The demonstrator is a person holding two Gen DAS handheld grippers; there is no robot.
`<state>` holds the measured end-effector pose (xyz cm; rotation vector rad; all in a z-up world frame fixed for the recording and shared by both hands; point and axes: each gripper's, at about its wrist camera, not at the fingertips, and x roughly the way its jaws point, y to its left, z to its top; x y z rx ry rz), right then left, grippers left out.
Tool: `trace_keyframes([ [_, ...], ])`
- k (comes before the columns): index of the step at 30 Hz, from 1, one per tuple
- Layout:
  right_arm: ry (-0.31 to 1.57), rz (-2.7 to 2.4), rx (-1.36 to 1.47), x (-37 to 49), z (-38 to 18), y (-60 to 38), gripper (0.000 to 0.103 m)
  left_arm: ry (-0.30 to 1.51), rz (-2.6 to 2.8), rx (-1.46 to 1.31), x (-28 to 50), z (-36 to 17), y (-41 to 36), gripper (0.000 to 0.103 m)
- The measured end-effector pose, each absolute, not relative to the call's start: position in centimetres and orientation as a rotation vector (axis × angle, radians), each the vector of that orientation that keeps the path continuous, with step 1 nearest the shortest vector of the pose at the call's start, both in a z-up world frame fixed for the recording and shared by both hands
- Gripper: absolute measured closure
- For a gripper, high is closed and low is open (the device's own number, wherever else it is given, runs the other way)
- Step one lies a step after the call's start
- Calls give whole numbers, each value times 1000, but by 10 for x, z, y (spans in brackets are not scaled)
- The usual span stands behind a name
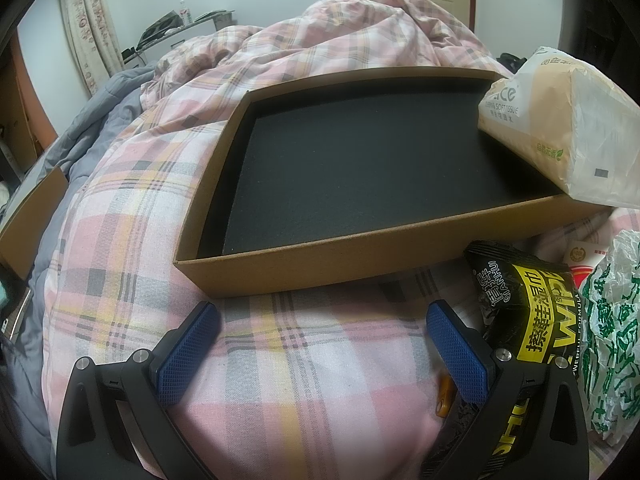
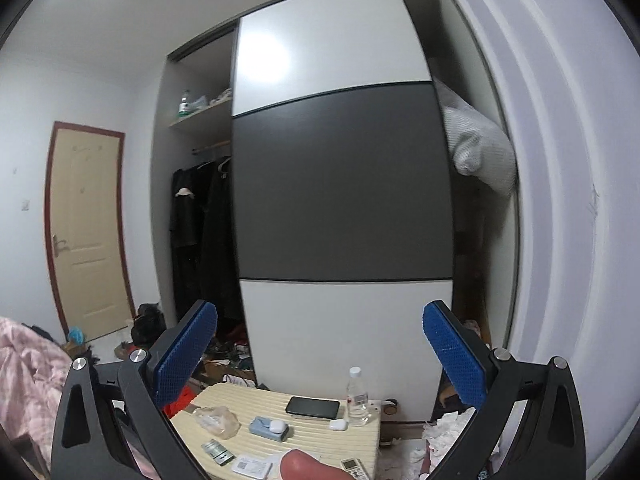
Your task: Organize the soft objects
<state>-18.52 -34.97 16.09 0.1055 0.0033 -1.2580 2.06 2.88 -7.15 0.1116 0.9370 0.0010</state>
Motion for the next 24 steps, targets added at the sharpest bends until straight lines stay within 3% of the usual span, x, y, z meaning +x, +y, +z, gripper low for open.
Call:
trace_keyframes([
  [24, 63, -1283, 49, -205, 158, -340, 0, 937, 2, 112, 21, -71, 28, 0],
])
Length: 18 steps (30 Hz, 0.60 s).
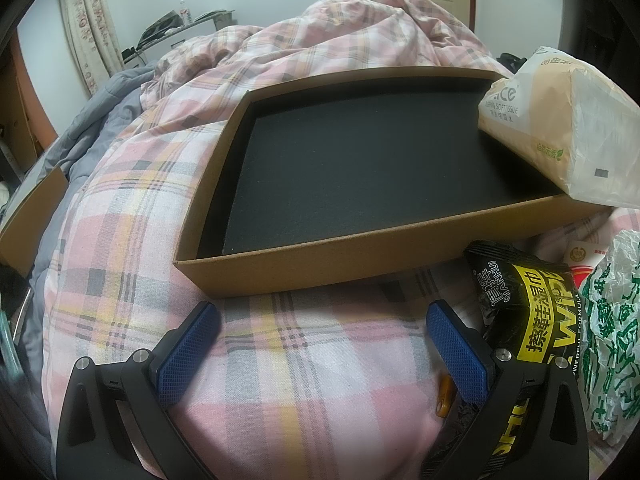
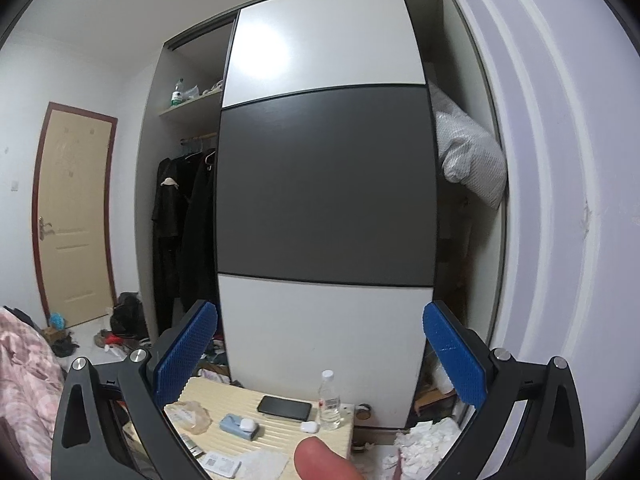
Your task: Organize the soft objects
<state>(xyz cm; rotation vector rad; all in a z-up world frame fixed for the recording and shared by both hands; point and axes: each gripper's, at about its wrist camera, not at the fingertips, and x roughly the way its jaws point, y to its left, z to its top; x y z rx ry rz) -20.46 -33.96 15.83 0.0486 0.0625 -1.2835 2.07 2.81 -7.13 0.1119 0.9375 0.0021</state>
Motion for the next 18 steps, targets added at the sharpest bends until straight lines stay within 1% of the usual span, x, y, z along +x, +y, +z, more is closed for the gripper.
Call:
trace_keyframes([
  [7, 121, -1213, 26, -201, 155, -351, 0, 938, 3, 112, 21, -71, 28, 0],
  [14, 243, -1487, -28, -198, 146, -387, 0, 938, 3, 112, 21, -71, 28, 0],
  [18, 251, -1571, 3, -207, 147, -399, 0, 938, 3, 112, 21, -71, 28, 0],
])
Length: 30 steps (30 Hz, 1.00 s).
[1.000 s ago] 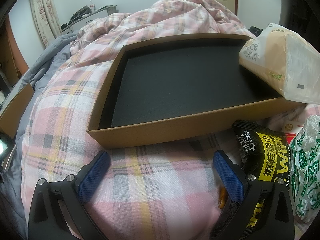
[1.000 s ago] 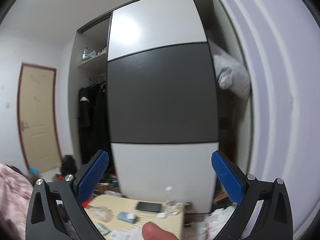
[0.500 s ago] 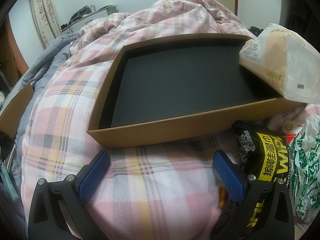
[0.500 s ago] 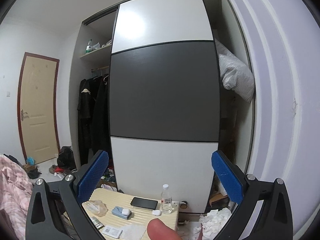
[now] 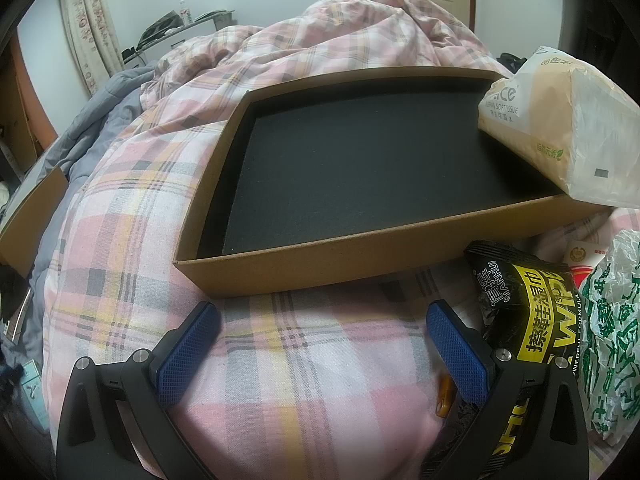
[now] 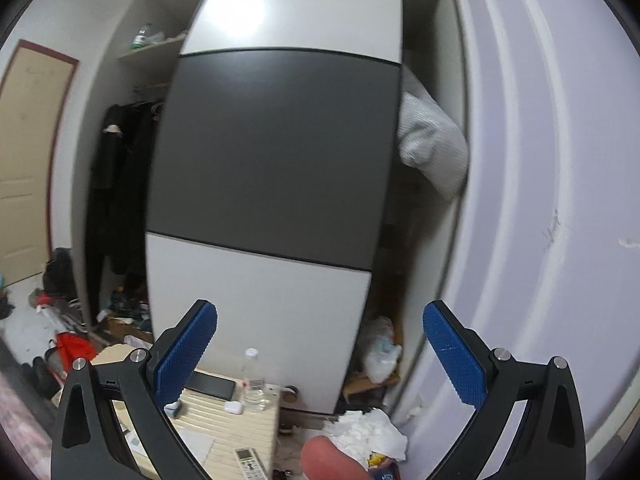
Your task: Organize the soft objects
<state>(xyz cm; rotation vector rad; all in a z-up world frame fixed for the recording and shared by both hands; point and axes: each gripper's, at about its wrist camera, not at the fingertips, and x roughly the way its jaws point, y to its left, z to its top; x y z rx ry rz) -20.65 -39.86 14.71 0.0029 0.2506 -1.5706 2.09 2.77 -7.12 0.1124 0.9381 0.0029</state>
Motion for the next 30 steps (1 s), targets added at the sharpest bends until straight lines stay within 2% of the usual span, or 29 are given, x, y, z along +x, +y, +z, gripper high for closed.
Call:
trace_keyframes([
  [12, 249, -1728, 38, -222, 148, -408, 0, 938, 3, 113, 20, -71, 28, 0],
  [30, 187, -1566, 142, -235, 152, -408, 0, 940, 4, 114, 20, -71, 27, 0],
])
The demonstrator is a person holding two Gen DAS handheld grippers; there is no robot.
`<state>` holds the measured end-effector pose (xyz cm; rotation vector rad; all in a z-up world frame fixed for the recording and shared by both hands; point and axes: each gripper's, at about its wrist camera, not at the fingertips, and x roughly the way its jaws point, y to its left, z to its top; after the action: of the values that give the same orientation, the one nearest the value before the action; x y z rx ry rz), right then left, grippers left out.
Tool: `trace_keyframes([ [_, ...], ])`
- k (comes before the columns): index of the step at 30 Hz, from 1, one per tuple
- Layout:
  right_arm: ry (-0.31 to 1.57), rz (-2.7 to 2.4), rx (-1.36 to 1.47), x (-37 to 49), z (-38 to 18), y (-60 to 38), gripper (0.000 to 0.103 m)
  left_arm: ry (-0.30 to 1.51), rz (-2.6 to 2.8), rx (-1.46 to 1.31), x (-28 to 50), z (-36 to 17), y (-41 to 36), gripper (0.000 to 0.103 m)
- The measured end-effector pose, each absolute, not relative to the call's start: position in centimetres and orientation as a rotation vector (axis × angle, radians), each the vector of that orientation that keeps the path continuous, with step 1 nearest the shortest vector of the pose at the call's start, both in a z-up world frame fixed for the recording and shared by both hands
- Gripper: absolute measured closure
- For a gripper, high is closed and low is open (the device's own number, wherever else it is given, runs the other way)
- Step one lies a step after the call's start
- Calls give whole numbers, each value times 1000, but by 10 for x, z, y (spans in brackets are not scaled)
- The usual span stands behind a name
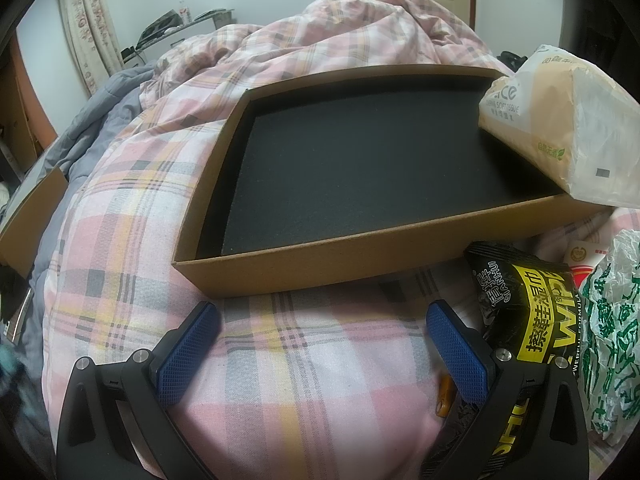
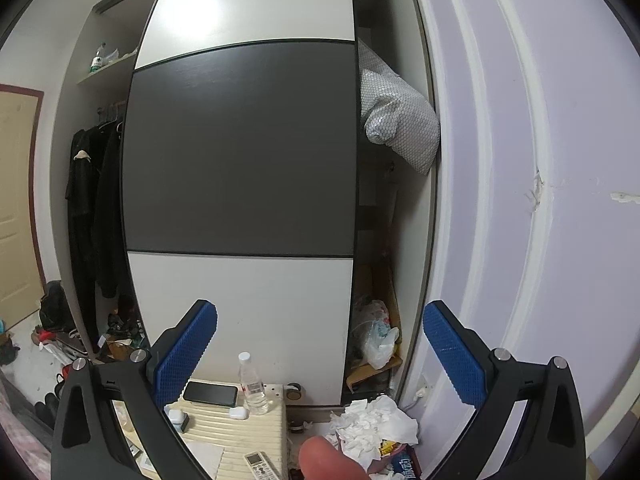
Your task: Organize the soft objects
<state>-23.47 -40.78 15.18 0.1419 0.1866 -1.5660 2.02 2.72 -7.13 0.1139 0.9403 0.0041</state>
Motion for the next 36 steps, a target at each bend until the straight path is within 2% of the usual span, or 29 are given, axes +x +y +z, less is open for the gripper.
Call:
trace_keyframes([
  [17, 78, -1251, 267, -257, 155, -409, 0, 946, -1, 116, 21, -74, 27, 0],
  [28, 162, -1056, 331, -217, 145, -425, 0, 954, 10, 144, 20, -75, 25, 0],
  [36, 235, -922, 347, -171, 108, -441, 0, 981, 51, 197, 18, -76, 16, 0],
])
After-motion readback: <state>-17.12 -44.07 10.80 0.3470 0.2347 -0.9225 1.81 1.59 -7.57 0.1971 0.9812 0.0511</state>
